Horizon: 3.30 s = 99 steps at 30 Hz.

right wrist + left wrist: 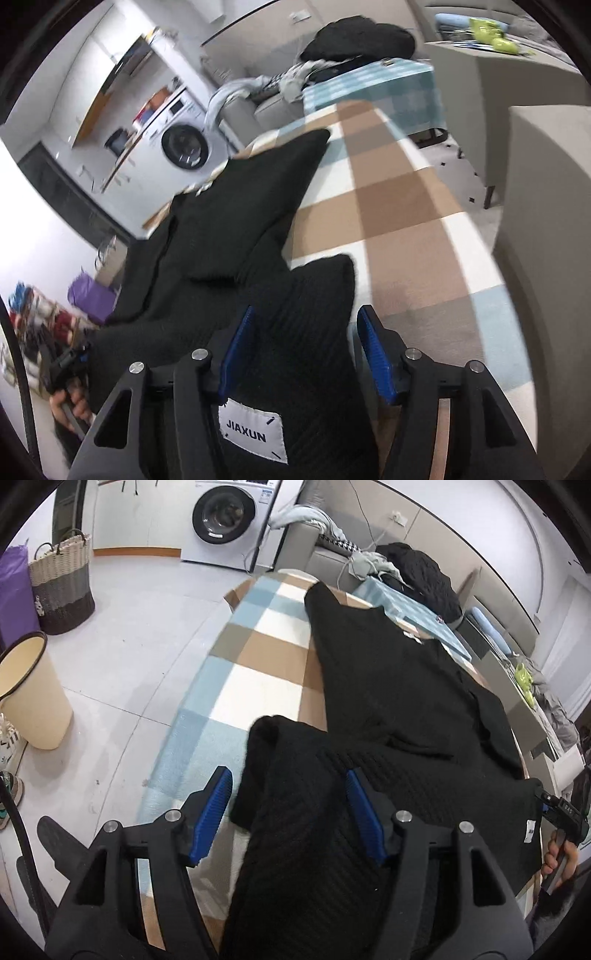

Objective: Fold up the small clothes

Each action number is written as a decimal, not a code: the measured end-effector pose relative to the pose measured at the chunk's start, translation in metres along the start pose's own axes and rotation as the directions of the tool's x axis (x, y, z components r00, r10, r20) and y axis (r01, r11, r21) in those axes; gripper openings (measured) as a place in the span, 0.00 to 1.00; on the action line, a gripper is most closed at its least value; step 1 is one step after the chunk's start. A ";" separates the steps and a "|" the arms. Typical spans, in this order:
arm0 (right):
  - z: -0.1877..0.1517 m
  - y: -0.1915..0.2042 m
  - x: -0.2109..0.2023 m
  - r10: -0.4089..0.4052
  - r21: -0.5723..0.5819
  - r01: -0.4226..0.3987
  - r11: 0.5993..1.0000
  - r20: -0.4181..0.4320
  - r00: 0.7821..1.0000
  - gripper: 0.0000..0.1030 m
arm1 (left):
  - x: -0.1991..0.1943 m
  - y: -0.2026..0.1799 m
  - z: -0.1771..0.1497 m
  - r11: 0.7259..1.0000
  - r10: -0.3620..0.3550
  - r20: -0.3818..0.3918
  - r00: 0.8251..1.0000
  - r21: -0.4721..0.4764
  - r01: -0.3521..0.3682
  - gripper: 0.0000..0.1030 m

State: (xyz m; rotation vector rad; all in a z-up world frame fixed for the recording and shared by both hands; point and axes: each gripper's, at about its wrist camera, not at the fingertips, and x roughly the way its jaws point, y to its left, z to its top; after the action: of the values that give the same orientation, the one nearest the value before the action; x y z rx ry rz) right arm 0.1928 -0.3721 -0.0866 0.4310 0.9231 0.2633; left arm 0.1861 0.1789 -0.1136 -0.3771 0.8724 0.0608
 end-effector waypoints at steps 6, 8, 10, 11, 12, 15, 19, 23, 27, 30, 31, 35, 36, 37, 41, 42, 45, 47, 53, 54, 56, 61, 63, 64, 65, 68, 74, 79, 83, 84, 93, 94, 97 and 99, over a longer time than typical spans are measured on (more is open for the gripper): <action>-0.005 0.024 0.013 -0.060 -0.123 0.058 0.991 -0.012 0.998 0.35 | 0.014 -0.013 -0.003 0.999 -0.032 -0.021 0.999 0.038 0.033 0.23; -0.008 0.027 0.015 -0.072 -0.149 0.069 0.986 -0.013 0.997 0.27 | 0.015 -0.016 -0.005 0.998 -0.040 -0.021 0.999 0.050 0.041 0.14; -0.011 0.031 0.015 -0.081 -0.170 0.076 0.983 -0.020 0.997 0.22 | 0.012 -0.019 -0.007 0.997 -0.032 -0.031 0.999 0.071 0.034 0.13; -0.012 0.031 0.014 -0.078 -0.173 0.073 0.982 -0.023 0.997 0.20 | 0.011 -0.019 -0.008 0.997 -0.034 -0.037 0.999 0.073 0.036 0.13; -0.014 0.031 0.013 -0.077 -0.173 0.071 0.982 -0.027 0.997 0.20 | 0.009 -0.019 -0.011 0.996 -0.035 -0.042 0.998 0.074 0.038 0.13; -0.023 0.030 0.006 -0.071 -0.165 0.064 0.984 -0.032 0.997 0.19 | 0.000 -0.021 -0.022 0.994 -0.035 -0.046 0.998 0.098 0.040 0.12; -0.042 0.031 -0.009 -0.073 -0.163 0.066 0.984 -0.036 0.997 0.19 | -0.018 -0.021 -0.045 0.993 -0.038 -0.054 0.998 0.111 0.044 0.12; -0.066 0.028 -0.031 -0.069 -0.152 0.061 0.987 -0.048 0.996 0.19 | -0.041 -0.019 -0.073 0.992 -0.031 -0.059 0.998 0.122 0.038 0.12; -0.095 0.030 -0.056 -0.083 -0.153 0.072 0.986 -0.069 0.994 0.19 | -0.068 -0.014 -0.099 0.992 -0.029 -0.059 0.998 0.120 0.036 0.12; -0.105 0.030 -0.070 -0.087 -0.139 0.077 0.987 -0.063 0.994 0.19 | -0.083 -0.009 -0.101 0.993 -0.043 -0.021 0.999 0.107 0.045 0.12; -0.105 0.030 -0.071 -0.088 -0.136 0.079 0.987 -0.057 0.994 0.19 | -0.085 -0.008 -0.100 0.994 -0.047 -0.014 0.999 0.099 0.049 0.12; -0.103 0.025 -0.075 -0.084 -0.091 0.079 0.993 -0.054 0.995 0.30 | -0.087 0.003 -0.092 0.999 -0.034 0.004 0.999 0.033 0.034 0.20; -0.102 0.023 -0.079 -0.085 -0.080 0.080 0.994 -0.053 0.995 0.36 | -0.088 0.005 -0.092 0.999 -0.037 0.001 0.999 0.020 0.037 0.21; -0.104 0.021 -0.085 -0.077 -0.077 0.073 0.994 -0.046 0.996 0.39 | -0.092 0.007 -0.093 0.999 -0.050 0.004 0.999 0.011 0.050 0.24; -0.121 0.015 -0.109 -0.049 -0.066 0.048 0.997 -0.012 0.999 0.42 | -0.110 0.012 -0.106 0.999 -0.034 0.019 0.999 0.017 0.034 0.46; -0.126 0.012 -0.113 -0.047 -0.058 0.047 0.997 -0.006 0.999 0.42 | -0.115 0.013 -0.110 0.999 -0.031 0.015 0.999 0.019 0.031 0.46; -0.139 0.008 -0.117 -0.049 -0.049 0.049 0.998 -0.011 0.999 0.42 | -0.122 0.016 -0.122 1.000 -0.018 -0.006 1.000 0.021 0.018 0.46; -0.147 0.007 -0.117 -0.043 -0.043 0.042 0.998 -0.025 0.999 0.42 | -0.126 0.016 -0.130 1.000 -0.015 -0.011 1.000 0.019 0.015 0.46; -0.161 0.010 -0.120 -0.044 -0.074 0.041 0.996 -0.029 0.999 0.42 | -0.132 0.014 -0.150 1.000 -0.002 0.003 1.000 0.028 0.001 0.16; -0.163 0.011 -0.121 -0.041 -0.084 0.039 0.996 -0.025 0.999 0.34 | -0.133 0.014 -0.152 1.000 -0.009 0.006 1.000 0.024 0.009 0.06; -0.166 0.014 -0.123 -0.044 -0.122 0.042 0.992 -0.013 0.999 0.08 | -0.139 0.015 -0.152 1.000 -0.015 0.036 0.999 0.014 0.015 0.03; -0.161 0.022 -0.145 -0.015 -0.190 0.035 0.981 0.108 0.994 0.03 | -0.167 0.008 -0.143 0.999 -0.035 0.132 0.991 0.023 0.032 0.02; -0.152 0.026 -0.158 0.019 -0.204 0.018 0.979 0.179 0.984 0.03 | -0.176 0.004 -0.134 0.999 -0.047 0.164 0.985 0.032 0.043 0.02; -0.147 0.028 -0.163 0.029 -0.208 0.015 0.978 0.207 0.978 0.03 | -0.180 0.002 -0.129 0.998 -0.048 0.181 0.982 0.035 0.043 0.02; -0.141 0.031 -0.167 0.033 -0.215 0.018 0.976 0.232 0.972 0.03 | -0.182 -0.001 -0.122 0.998 -0.047 0.196 0.979 0.038 0.041 0.02; -0.118 0.036 -0.171 0.034 -0.227 0.034 0.973 0.289 0.957 0.03 | -0.182 -0.006 -0.099 0.998 -0.049 0.230 0.972 0.047 0.039 0.02; -0.060 0.026 -0.136 -0.004 -0.186 0.064 0.980 0.304 0.953 0.03 | -0.141 -0.011 -0.044 0.999 -0.038 0.204 0.978 0.027 0.033 0.02; -0.034 0.012 -0.082 -0.090 -0.105 0.116 0.988 0.227 0.970 0.03 | -0.082 -0.011 -0.023 0.999 0.030 0.109 0.994 0.016 -0.032 0.02; -0.028 -0.002 -0.045 -0.145 -0.036 0.150 0.988 0.120 0.982 0.07 | -0.056 -0.006 -0.026 0.998 0.061 0.036 0.997 0.004 -0.061 0.05; -0.029 -0.006 -0.041 -0.146 -0.028 0.150 0.988 0.091 0.985 0.13 | -0.054 -0.004 -0.029 0.999 0.053 0.036 0.998 0.006 -0.054 0.09; -0.070 -0.021 -0.055 -0.025 0.029 0.024 0.999 0.036 0.999 0.43 | -0.053 0.011 -0.064 1.000 -0.008 -0.022 1.000 -0.022 0.007 0.50; -0.072 -0.019 -0.050 -0.019 0.024 0.018 1.000 0.022 1.000 0.43 | -0.050 0.008 -0.065 1.000 -0.012 -0.025 1.000 -0.015 0.012 0.50; -0.075 -0.009 -0.040 -0.002 0.002 0.002 1.000 0.014 1.000 0.43 | -0.046 0.000 -0.065 1.000 -0.002 -0.017 1.000 0.006 0.002 0.50; -0.075 -0.004 -0.035 -0.003 -0.017 0.003 1.000 0.018 1.000 0.42 | -0.045 -0.002 -0.066 1.000 -0.014 -0.012 1.000 -0.005 0.014 0.43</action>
State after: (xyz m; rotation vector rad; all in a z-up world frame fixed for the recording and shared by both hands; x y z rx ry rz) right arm 0.1120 -0.3708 -0.1033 0.4160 0.9035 0.2639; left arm 0.1095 0.1586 -0.1172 -0.3885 0.8811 0.0479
